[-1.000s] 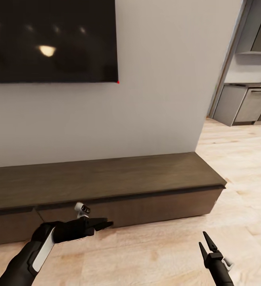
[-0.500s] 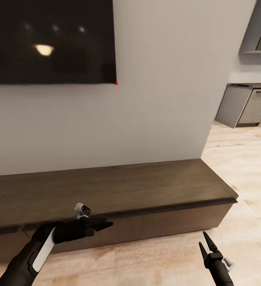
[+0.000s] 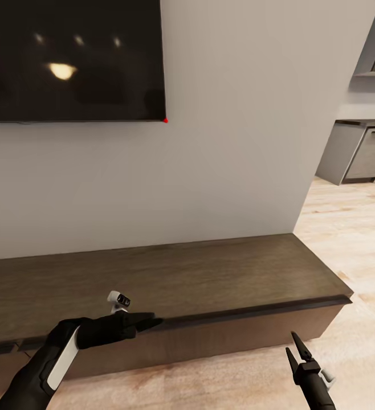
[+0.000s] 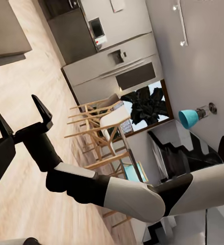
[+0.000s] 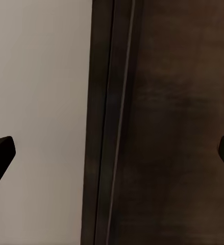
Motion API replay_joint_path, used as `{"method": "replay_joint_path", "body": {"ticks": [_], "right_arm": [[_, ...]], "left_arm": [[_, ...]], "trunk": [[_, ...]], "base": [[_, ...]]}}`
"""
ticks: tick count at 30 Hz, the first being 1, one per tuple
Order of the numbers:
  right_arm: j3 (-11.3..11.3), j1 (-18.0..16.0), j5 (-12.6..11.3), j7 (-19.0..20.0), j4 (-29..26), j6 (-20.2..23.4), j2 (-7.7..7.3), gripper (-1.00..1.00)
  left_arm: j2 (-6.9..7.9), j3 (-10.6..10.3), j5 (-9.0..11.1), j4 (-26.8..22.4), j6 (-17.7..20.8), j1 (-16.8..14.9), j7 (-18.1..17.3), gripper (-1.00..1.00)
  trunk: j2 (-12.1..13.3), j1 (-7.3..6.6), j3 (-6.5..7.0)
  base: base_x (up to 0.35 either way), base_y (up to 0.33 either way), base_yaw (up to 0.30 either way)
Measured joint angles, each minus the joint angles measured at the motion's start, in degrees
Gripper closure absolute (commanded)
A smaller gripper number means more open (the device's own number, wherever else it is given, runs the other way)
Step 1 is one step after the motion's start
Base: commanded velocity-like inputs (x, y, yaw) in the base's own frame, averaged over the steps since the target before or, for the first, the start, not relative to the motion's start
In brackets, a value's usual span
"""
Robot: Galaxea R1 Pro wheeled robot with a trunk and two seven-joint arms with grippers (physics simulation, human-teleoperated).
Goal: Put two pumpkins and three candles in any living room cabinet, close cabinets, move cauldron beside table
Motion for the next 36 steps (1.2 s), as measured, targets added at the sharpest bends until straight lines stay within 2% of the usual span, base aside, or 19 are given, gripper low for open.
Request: {"method": "replay_joint_path", "body": {"ticks": [36], "right_arm": [[0.0,0.0,0.09,-0.29,0.0,-0.36,0.0,-1.0]], "left_arm": [[-0.07,0.0,0.0,0.04,0.0,0.0,0.07,-1.0]], "trunk": [[0.0,0.01,0.0]], "base": [[0.108,-0.003,0.0]]}}
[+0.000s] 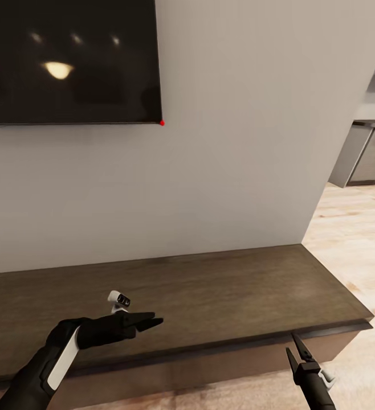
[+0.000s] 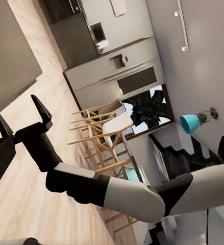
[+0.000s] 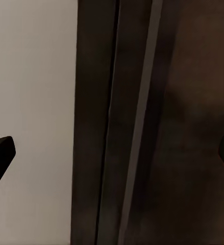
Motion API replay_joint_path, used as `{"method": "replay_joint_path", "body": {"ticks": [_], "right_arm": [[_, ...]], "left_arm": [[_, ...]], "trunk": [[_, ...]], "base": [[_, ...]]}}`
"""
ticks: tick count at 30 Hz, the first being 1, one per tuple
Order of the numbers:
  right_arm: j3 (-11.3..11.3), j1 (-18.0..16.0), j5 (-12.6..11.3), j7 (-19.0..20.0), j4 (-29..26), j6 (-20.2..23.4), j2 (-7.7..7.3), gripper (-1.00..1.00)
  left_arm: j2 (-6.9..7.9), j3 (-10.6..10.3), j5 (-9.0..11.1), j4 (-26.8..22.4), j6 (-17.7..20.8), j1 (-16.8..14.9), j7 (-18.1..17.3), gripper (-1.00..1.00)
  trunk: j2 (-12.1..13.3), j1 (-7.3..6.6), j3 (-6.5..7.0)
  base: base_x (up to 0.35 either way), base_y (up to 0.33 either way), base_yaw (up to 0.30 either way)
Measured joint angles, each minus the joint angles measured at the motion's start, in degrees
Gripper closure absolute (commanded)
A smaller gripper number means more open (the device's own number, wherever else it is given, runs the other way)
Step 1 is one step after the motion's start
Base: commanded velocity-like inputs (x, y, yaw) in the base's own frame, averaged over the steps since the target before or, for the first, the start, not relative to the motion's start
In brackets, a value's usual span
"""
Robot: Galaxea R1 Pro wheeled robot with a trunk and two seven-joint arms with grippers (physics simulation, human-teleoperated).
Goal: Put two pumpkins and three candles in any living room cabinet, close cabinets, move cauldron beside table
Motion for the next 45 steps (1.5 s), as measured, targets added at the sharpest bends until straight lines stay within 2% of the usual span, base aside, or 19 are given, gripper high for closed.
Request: {"method": "replay_joint_path", "body": {"ticks": [12,15,45], "right_arm": [[-0.07,0.0,-0.09,-0.18,2.49,0.0,0.0,-1.0],[-0.06,0.0,-0.1,-0.18,2.64,0.0,0.0,-1.0],[0.01,-0.02,0.07,0.51,2.57,-0.09,0.0,-1.0]], "left_arm": [[0.0,0.0,0.17,0.02,0.0,0.06,-0.32,-1.0],[-0.02,0.0,0.17,0.02,0.0,0.08,-0.33,-1.0],[-0.09,0.0,0.16,1.34,-0.09,0.07,-0.33,-1.0]], "trunk": [[0.0,0.0,0.0],[-0.02,0.06,-0.44],[-0.03,0.05,-0.44]], "base": [[0.002,0.0,0.0],[0.0,0.0,0.0],[0.011,0.0,0.0]]}}
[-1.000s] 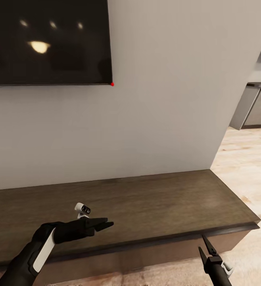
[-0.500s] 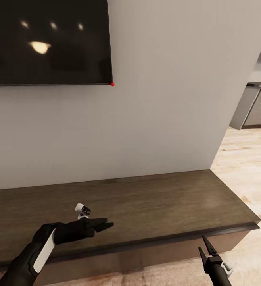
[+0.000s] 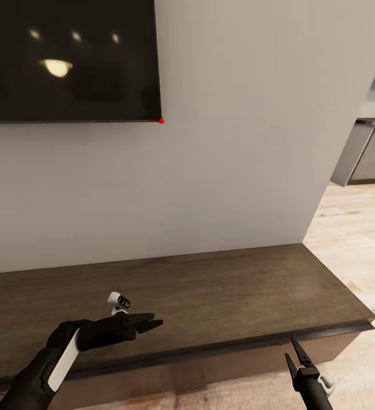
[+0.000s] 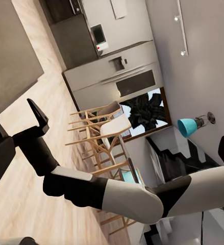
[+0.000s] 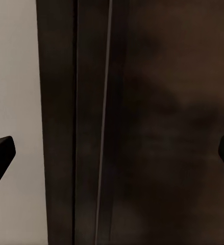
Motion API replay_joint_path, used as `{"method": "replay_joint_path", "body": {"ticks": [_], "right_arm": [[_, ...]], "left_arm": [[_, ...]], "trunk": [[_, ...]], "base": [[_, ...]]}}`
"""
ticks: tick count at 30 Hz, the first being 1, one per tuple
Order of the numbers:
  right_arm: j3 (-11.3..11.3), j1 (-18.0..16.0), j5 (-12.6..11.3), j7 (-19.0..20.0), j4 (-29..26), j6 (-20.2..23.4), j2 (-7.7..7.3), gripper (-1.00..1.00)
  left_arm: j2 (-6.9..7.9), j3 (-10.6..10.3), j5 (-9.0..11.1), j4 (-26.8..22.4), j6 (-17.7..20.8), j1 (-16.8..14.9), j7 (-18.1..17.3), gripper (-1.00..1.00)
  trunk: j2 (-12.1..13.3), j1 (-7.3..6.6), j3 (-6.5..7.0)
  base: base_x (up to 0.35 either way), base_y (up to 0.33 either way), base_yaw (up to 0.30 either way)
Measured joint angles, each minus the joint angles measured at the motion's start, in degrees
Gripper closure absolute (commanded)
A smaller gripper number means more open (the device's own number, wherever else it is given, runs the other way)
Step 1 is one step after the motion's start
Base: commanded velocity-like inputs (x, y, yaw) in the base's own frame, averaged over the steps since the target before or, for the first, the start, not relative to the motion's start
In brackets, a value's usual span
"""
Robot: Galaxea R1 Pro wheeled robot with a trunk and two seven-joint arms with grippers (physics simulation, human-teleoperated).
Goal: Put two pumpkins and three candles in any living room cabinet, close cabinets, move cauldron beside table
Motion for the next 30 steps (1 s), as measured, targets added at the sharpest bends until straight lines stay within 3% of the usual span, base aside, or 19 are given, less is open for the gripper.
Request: {"method": "replay_joint_path", "body": {"ticks": [30], "right_arm": [[0.0,0.02,-0.12,-0.17,0.06,0.01,0.0,-1.0]], "left_arm": [[-0.09,0.0,-0.05,0.0,0.0,0.01,0.02,-1.0]], "trunk": [[0.0,-0.01,0.0]], "base": [[0.042,0.0,0.0]]}}
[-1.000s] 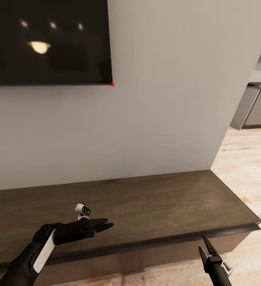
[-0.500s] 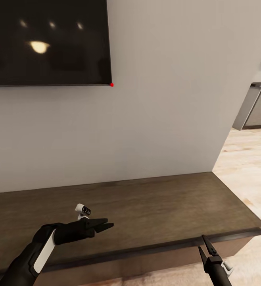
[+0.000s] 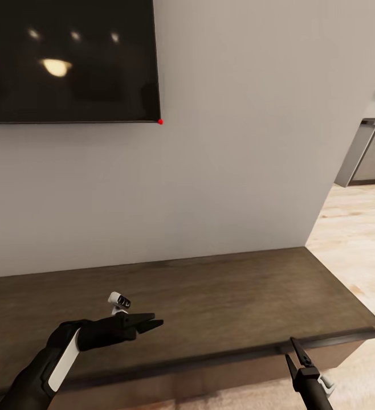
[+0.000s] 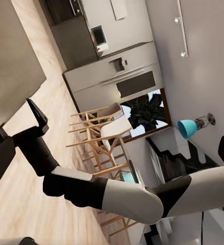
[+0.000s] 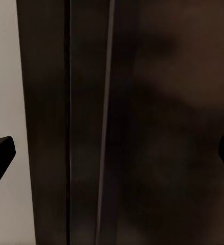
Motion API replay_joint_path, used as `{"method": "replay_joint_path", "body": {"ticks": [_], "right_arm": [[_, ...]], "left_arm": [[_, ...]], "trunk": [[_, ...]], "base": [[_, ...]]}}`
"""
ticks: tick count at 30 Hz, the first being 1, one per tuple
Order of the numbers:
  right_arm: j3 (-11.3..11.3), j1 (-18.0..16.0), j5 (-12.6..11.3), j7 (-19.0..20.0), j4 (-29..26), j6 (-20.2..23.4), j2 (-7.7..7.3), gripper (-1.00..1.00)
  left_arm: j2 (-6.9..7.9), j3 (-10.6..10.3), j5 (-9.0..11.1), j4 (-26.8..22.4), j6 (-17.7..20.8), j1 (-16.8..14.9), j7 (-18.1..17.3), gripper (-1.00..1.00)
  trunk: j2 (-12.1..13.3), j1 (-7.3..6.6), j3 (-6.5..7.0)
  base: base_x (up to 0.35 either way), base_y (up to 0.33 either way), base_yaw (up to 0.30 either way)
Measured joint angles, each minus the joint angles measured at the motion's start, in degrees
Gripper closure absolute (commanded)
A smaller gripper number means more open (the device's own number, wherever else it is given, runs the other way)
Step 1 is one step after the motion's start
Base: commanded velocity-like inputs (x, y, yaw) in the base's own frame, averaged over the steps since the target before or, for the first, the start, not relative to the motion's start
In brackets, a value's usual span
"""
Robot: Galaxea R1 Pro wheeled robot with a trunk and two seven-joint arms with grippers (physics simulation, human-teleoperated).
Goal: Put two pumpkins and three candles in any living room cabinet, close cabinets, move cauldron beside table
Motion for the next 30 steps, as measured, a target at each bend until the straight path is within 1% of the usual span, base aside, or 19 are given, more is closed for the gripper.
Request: {"method": "replay_joint_path", "body": {"ticks": [5,6,9,30], "right_arm": [[0.0,0.55,-0.11,0.2,-0.03,0.16,-0.01,-1.0],[0.0,0.58,-0.1,0.19,-0.03,0.14,-0.01,1.0],[-0.07,0.54,0.23,-0.01,0.04,-0.11,-0.01,1.0],[0.02,0.27,0.16,-0.06,0.05,-0.13,-0.01,1.0]], "left_arm": [[0.01,0.02,0.02,-0.02,0.01,0.01,-0.01,-1.0],[0.01,0.02,0.02,-0.02,0.01,0.01,-0.01,-1.0],[0.01,0.01,0.05,-0.02,0.01,0.01,-0.01,-1.0],[0.01,0.01,0.07,-0.02,0.01,0.01,-0.01,-1.0]], "trunk": [[0.0,0.0,-0.01],[0.0,0.01,-0.01],[0.0,0.01,-0.01],[0.0,0.01,-0.01]], "base": [[0.055,0.0,0.0],[0.014,0.0,0.0],[0.006,0.0,0.0],[-0.008,0.0,0.0]]}}
